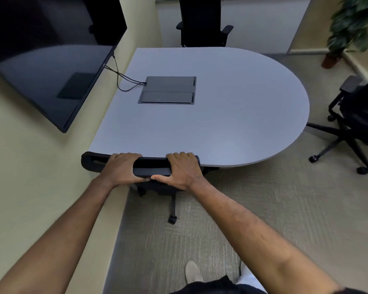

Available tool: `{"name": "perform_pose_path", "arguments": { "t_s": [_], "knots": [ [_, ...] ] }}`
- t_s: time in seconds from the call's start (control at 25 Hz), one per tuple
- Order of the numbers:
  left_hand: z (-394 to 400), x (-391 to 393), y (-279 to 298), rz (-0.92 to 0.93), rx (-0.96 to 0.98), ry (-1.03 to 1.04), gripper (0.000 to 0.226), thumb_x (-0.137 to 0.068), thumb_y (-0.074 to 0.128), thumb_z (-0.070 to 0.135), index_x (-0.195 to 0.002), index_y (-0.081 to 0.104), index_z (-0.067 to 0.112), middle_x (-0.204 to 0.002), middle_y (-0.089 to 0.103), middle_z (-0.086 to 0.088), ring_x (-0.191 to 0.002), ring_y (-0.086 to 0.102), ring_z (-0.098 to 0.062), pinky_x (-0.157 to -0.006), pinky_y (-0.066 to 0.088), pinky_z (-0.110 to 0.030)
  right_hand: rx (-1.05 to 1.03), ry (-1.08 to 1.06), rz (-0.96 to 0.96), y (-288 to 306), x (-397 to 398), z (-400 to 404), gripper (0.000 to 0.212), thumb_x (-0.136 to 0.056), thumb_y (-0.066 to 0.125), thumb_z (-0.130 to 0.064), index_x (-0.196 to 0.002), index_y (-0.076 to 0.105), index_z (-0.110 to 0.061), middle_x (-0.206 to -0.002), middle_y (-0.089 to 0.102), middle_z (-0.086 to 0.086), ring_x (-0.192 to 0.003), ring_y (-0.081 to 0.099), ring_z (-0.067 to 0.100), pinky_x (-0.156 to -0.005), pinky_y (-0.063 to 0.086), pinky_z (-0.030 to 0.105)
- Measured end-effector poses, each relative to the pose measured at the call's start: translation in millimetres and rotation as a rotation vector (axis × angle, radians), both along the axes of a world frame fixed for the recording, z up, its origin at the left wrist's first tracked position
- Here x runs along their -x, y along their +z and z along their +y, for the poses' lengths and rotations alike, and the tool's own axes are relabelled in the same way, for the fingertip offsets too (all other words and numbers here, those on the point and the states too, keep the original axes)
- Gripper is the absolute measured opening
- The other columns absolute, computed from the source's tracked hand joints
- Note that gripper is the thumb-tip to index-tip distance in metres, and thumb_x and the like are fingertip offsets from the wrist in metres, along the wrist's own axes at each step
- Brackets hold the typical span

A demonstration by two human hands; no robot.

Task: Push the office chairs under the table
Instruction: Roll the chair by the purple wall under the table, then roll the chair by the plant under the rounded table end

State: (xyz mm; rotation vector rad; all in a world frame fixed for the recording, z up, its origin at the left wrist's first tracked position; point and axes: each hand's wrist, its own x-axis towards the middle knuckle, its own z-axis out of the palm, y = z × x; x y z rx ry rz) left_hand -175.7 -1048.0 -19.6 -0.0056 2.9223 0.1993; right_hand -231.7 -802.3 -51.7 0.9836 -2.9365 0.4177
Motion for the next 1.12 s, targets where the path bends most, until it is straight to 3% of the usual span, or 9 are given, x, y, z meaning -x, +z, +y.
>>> {"name": "perform_pose_path", "arguments": {
  "t_s": [0.16,0.36,0.64,1.12],
  "knots": [
    [43,11,0,-0.070,-0.023,-0.016,0.110,-0.065,0.062,0.098,-0.151,0.051,0.030,-0.149,0.060,0.006,-0.133,0.056,-0.022,-0.111,0.038,-0.045,0.037,-0.012,-0.033,-7,7,64,0.086,-0.088,0.031,-0.096,-0.122,0.059,-0.022,-0.118,0.067,-0.003,-0.102,0.060,0.022,-0.096,0.048,0.043],
    [130,44,4,-0.135,-0.145,-0.055,0.110,-0.063,0.057,0.102,-0.151,0.049,0.037,-0.153,0.056,0.012,-0.136,0.055,-0.017,-0.106,0.041,-0.040,-0.016,-0.181,-0.154,-24,20,190,0.076,-0.103,0.036,-0.076,-0.150,0.048,-0.018,-0.146,0.057,0.003,-0.130,0.054,0.027,-0.111,0.040,0.045],
    [326,133,-8,-0.202,-0.199,-0.226,0.089,-0.088,0.060,0.083,-0.159,0.040,0.034,-0.167,0.041,0.010,-0.151,0.040,-0.017,-0.120,0.035,-0.042,-0.164,-0.472,-0.228,-34,36,407,0.071,-0.107,0.037,-0.068,-0.154,0.045,-0.016,-0.153,0.054,0.005,-0.139,0.051,0.025,-0.116,0.039,0.042],
    [647,246,-23,-0.161,-0.177,-0.575,0.080,-0.098,0.055,0.072,-0.158,0.044,0.021,-0.160,0.050,-0.003,-0.143,0.050,-0.024,-0.113,0.041,-0.042,-0.196,-0.877,-0.279,-25,50,691,0.063,-0.109,0.035,-0.063,-0.147,0.051,-0.016,-0.145,0.060,0.008,-0.133,0.056,0.027,-0.109,0.042,0.041]
  ]
}}
